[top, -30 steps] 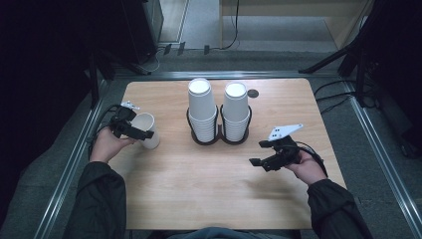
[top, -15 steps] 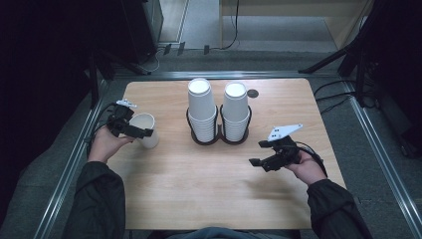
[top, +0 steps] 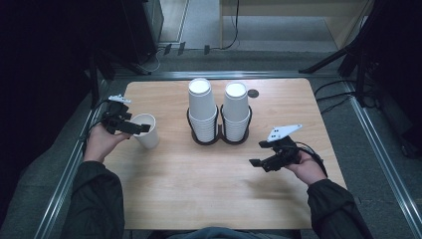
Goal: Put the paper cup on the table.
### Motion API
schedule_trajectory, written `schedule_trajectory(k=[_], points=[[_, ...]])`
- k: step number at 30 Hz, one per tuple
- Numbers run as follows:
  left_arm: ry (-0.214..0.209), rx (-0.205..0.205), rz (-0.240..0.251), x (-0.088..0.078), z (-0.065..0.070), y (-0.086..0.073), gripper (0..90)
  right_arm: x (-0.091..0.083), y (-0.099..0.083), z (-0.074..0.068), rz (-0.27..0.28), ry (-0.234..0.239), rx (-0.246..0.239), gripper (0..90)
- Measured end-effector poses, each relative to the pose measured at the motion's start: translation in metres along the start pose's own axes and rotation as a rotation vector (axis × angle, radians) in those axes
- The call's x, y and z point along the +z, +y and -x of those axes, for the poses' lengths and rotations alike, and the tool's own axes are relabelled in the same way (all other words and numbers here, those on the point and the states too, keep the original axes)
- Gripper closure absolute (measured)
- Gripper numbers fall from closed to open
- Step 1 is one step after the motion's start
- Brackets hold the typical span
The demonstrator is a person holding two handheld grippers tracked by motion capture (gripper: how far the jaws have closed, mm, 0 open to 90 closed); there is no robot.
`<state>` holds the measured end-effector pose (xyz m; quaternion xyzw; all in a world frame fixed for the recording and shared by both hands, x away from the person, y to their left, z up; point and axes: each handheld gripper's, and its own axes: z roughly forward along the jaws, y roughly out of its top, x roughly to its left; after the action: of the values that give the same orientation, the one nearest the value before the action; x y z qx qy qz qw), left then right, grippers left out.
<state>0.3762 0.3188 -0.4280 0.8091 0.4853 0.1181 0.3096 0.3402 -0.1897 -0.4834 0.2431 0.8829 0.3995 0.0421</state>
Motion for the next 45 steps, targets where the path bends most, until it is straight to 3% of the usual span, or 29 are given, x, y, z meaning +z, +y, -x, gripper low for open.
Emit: schedule_trajectory(k=[4,11,15,20,24,35,38,40,45], points=[[-0.014,-0.019,0.010,-0.011,0.002,0.003,2.7,0.000,0.000,0.000,-0.001,0.000,-0.001,20.9],[-0.017,0.001,0.036,-0.027,0.011,0.009,4.9,0.000,0.001,0.000,0.000,0.001,-0.005,20.9],[-0.041,-0.003,0.059,-0.035,0.019,0.013,5.2,0.001,0.002,0.000,-0.002,0.007,-0.006,20.9],[-0.072,0.024,0.078,-0.039,0.031,0.018,5.2,0.003,0.003,0.000,-0.002,0.012,-0.010,20.9],[-0.072,0.061,0.065,-0.040,0.040,0.020,5.3,0.004,0.004,0.000,-0.001,0.014,-0.013,20.9],[-0.083,0.118,0.089,-0.031,0.060,0.026,6.9,0.003,0.005,0.000,-0.001,0.015,-0.015,20.9],[-0.114,0.120,0.078,-0.023,0.065,0.024,6.9,0.004,0.006,-0.001,0.002,0.016,-0.016,20.8],[-0.111,0.137,0.059,-0.017,0.069,0.023,6.9,0.005,0.008,-0.002,0.004,0.018,-0.020,20.8],[-0.148,0.158,0.074,-0.005,0.081,0.020,6.8,0.008,0.010,-0.003,-0.006,0.027,-0.030,20.9]])
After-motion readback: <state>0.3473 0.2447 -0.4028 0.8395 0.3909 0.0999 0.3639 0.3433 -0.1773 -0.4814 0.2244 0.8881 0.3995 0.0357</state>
